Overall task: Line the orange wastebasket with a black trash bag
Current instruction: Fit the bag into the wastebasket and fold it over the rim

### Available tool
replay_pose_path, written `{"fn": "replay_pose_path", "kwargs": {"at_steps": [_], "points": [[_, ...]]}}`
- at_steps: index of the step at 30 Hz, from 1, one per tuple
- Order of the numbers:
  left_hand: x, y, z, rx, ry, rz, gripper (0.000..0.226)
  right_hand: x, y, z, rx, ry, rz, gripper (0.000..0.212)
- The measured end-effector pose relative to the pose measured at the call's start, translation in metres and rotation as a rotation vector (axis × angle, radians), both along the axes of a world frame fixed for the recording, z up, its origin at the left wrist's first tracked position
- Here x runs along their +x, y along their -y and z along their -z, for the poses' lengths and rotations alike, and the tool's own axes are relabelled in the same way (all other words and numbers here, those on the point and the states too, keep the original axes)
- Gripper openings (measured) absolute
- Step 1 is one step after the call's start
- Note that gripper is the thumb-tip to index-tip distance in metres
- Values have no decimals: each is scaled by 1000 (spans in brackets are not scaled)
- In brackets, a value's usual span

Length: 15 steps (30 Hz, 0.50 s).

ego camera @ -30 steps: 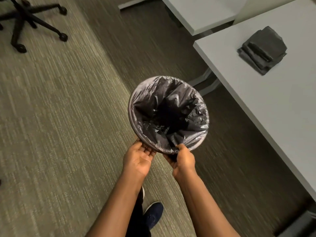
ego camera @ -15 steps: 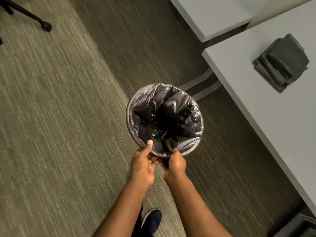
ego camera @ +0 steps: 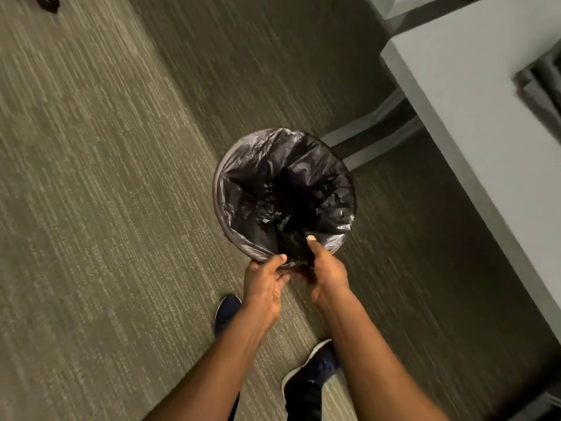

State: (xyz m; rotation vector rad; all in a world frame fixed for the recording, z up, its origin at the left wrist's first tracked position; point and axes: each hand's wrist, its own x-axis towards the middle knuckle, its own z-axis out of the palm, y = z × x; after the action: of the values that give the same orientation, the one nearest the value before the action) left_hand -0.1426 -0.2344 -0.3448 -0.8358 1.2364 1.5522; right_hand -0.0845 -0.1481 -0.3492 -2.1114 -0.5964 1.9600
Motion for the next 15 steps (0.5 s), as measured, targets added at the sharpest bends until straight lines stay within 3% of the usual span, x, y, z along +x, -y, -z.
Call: {"fn": "replay_pose_path", "kwargs": {"at_steps": [7,15], "points": [[37,-43,85,35,25,91,27,48,-40,64,-150,83,-102,12],[93,-110,174,69,93,102,17,107,-83,141,-177,147,-100,16]]}}
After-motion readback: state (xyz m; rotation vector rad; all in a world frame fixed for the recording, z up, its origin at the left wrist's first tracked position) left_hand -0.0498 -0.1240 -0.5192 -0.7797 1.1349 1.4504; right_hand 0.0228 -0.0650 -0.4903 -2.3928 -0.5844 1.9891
